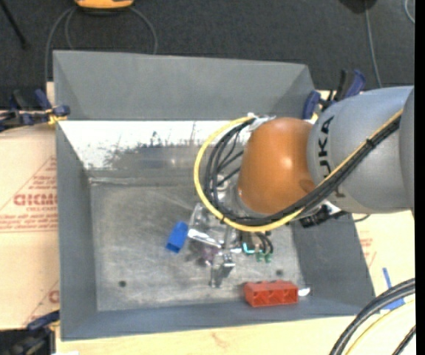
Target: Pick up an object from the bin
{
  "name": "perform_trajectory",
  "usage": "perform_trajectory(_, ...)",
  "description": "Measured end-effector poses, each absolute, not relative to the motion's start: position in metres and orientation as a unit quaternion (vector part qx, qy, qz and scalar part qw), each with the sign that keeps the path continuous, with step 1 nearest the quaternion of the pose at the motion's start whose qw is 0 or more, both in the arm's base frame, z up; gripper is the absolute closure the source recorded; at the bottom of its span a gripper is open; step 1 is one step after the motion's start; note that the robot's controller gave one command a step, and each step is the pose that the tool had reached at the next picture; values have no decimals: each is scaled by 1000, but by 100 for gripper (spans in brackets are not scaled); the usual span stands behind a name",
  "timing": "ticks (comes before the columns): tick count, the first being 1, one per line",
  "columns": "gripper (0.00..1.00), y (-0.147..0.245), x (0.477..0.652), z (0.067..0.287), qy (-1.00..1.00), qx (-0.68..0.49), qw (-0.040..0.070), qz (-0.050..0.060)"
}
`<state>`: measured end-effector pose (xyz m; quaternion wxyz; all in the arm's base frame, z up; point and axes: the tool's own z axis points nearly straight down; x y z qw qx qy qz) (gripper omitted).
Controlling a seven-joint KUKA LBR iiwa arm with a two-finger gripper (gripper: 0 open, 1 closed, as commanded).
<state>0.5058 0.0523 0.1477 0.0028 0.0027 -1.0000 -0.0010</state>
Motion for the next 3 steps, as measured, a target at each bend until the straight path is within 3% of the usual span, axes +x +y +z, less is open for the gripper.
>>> perform_trajectory(1,0,89,565,74,-997,72,-5,0)
perform_trajectory(2,100,90,567,79,-998,70,-10,-1)
perform_trajectory(3,100,60,533,246,-999,39,-5,-1)
